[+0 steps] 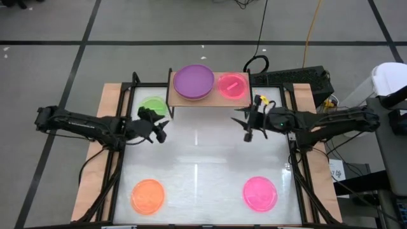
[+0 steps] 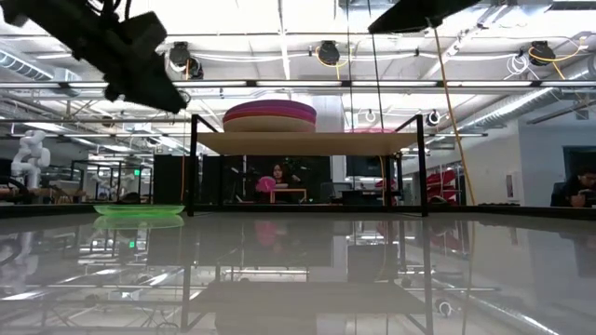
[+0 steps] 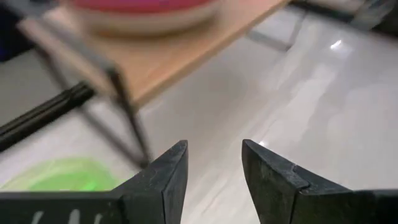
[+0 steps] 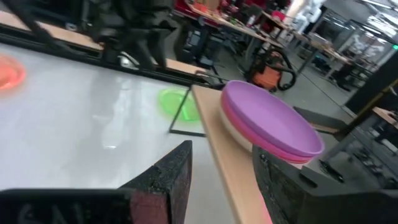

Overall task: Place and stack plates onto a shelf
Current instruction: Stack the light green plate on top of the light pink plate on the shelf

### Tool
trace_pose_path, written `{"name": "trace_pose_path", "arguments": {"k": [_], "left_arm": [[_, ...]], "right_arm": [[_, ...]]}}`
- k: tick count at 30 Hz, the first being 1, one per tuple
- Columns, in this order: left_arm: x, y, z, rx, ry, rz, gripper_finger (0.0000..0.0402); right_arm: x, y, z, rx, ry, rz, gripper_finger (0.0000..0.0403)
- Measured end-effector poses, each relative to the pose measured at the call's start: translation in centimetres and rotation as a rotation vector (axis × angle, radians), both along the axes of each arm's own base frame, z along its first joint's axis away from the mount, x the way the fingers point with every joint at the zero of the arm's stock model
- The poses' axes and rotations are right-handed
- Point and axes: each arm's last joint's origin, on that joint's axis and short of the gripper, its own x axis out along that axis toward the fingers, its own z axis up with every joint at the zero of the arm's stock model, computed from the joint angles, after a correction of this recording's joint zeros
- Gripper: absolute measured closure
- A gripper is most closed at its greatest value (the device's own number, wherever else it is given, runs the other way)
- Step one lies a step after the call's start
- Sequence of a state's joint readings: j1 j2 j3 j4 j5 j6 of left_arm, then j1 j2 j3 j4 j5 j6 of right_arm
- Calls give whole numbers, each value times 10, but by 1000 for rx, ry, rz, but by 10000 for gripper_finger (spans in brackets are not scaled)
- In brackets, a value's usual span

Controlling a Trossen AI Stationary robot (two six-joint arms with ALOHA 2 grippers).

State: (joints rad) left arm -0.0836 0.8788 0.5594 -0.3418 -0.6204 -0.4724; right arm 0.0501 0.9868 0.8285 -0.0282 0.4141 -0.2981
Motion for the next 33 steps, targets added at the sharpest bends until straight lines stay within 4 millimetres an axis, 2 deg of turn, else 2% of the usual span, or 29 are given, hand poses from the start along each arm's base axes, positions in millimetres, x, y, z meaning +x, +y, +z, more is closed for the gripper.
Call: {"name": "trace_pose_path", "arguments": {"k": [7,15,24,33], "left_arm": [[-4,0,-23,-154,169,149,245],[-14,7,-48,-202,432,319,245],[0,24,-73,-196,620,307,245],[11,43,-92,-203,710,288,245]], "right_arm": [[-16,16,-10,30,-16,73,256],[-21,24,-22,47,-35,114,257],[-21,24,-32,18,-23,120,257],[-21,24,-33,17,-18,119,257]]}}
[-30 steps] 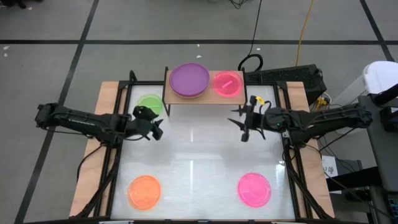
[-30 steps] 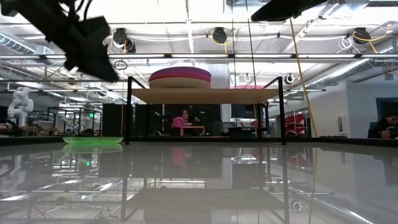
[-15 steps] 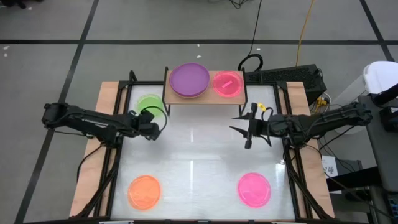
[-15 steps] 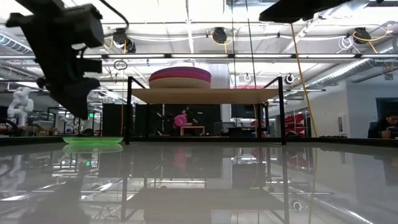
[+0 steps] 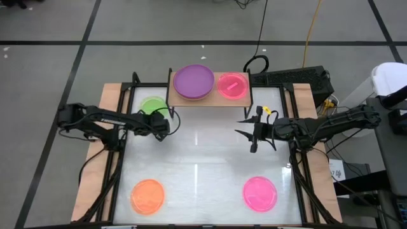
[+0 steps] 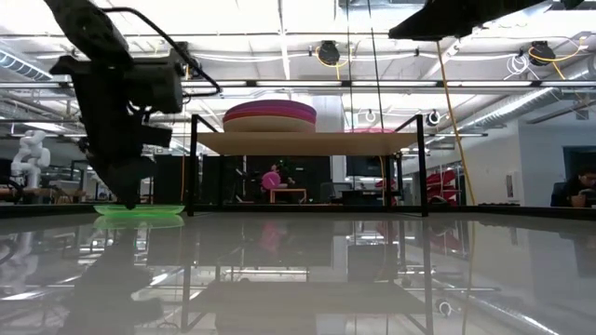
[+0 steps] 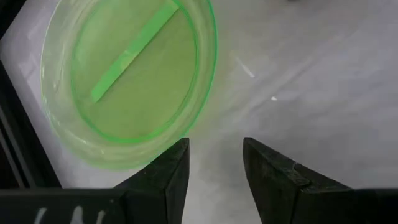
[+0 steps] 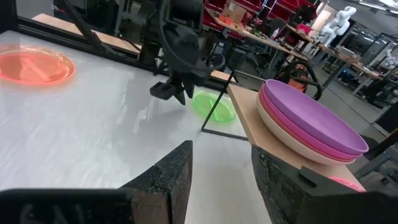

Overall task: Place and stack plates onto a shelf
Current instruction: Stack the light green plate on top of the light pink plate on the shelf

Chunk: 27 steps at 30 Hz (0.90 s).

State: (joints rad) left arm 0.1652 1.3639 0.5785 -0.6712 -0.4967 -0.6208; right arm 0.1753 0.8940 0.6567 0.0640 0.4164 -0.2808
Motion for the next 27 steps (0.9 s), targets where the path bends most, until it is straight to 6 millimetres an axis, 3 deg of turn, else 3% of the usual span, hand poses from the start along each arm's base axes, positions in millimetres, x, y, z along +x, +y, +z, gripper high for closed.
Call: {"name": "trace_pose_path", "arguments": {"k": [12,15,20,27], "left_arm": [[4,19,-19,0,80,50,249],[4,19,-19,-4,81,36,283],[6,19,-20,-11,66,30,380],[7,14,-11,-22,103,31,398]], "right_arm": [[0,0,0,9,2,-3,257],[0,0,-1,9,3,-3,257],[0,0,-1,9,3,-3,257],[0,0,-1,9,5,-3,257]]}}
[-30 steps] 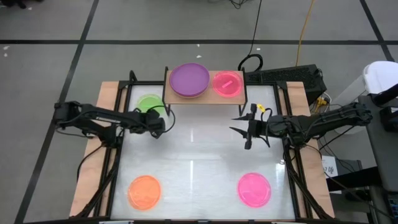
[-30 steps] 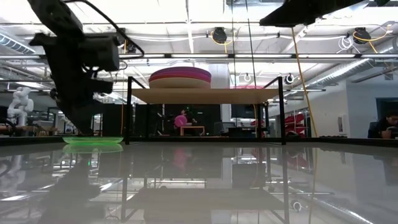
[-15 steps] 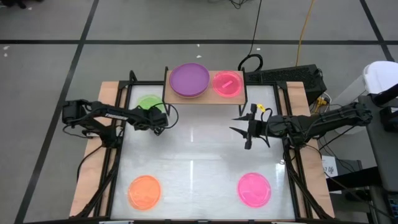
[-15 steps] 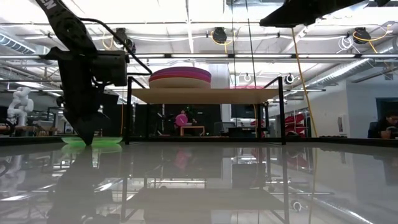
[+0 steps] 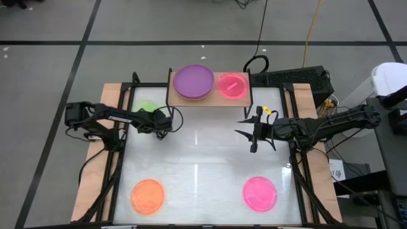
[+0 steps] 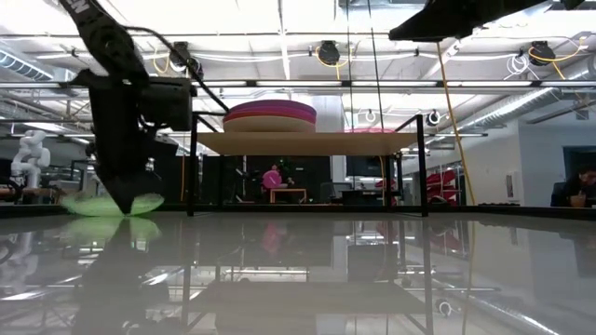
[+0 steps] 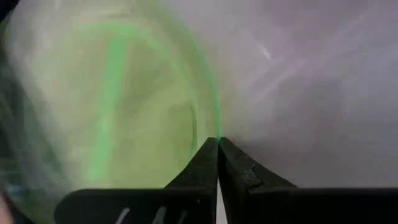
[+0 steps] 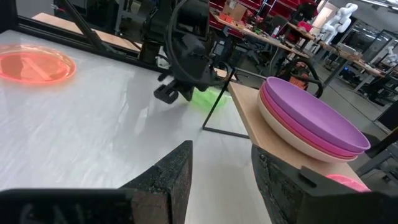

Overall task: Place and stack plates onto a shelf
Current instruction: Stack the light green plate on top of the light pink plate on the shelf

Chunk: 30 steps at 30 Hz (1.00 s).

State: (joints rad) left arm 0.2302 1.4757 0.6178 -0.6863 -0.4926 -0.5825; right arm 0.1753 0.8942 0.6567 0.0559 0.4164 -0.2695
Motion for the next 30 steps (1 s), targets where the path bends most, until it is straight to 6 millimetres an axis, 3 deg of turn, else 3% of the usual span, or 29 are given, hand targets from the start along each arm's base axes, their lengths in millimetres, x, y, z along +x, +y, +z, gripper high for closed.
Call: {"name": "trace_pose_path", "arguments": {"k": [6,19,24,30], "left_arm": [[16,-17,43,2,-29,-38,399],[38,-75,146,85,-273,-217,401],[46,-90,179,129,-369,-322,401],[61,-92,213,231,-482,-476,401]], "right_arm": [[0,0,0,1,4,1,257],[-3,1,-1,16,20,0,257],[-15,2,10,28,-47,22,257],[-37,5,27,53,-153,65,257]]}}
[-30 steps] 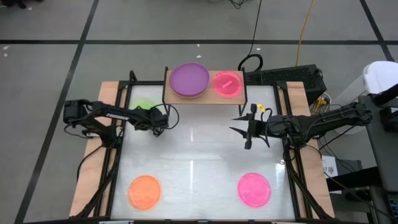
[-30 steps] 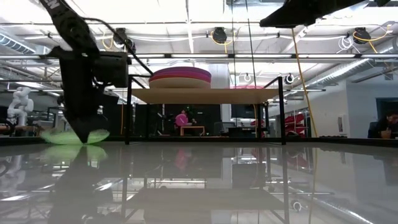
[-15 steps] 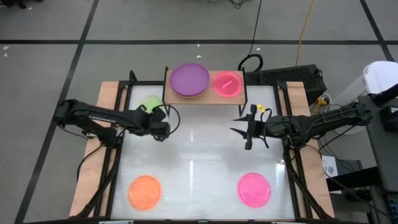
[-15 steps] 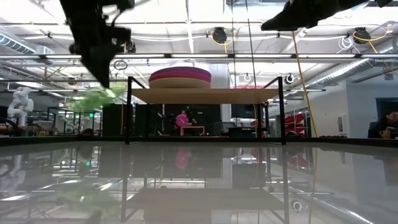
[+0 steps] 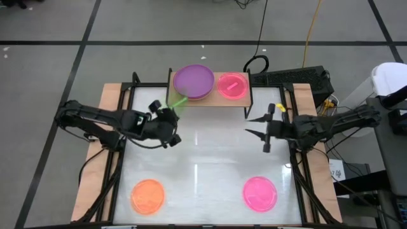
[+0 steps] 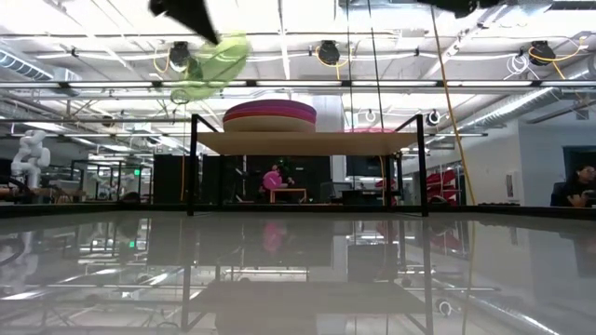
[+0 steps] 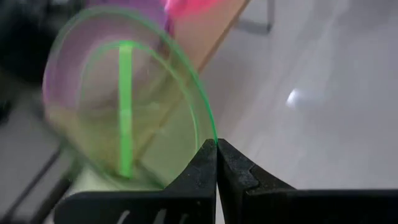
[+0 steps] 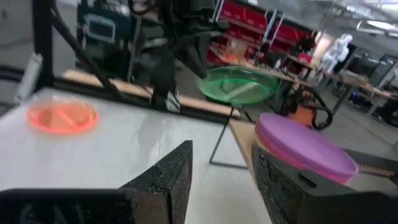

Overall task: Place and stack plates onto a shelf
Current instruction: Stack the light green plate on top of the light pink plate on the shelf

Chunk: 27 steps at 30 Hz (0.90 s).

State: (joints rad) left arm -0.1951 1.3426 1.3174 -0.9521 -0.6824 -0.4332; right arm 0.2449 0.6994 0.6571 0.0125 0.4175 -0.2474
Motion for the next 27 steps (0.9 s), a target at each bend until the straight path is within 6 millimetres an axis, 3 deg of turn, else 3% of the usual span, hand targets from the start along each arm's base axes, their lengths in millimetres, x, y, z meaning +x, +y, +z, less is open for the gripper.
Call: {"name": "trace_pose_path", "arguments": {"k": [7,11,20,27], "left_arm": [[33,16,30,212,-174,-252,401],[53,35,32,321,-192,-375,401],[89,91,11,400,-202,-501,401],[122,111,-7,374,-208,-580,401]], "right_arm": [[-24,0,14,28,-103,42,257],[-34,-1,20,43,-152,58,257],[-46,-3,26,59,-208,68,257],[-46,-3,26,57,-209,68,257]]}}
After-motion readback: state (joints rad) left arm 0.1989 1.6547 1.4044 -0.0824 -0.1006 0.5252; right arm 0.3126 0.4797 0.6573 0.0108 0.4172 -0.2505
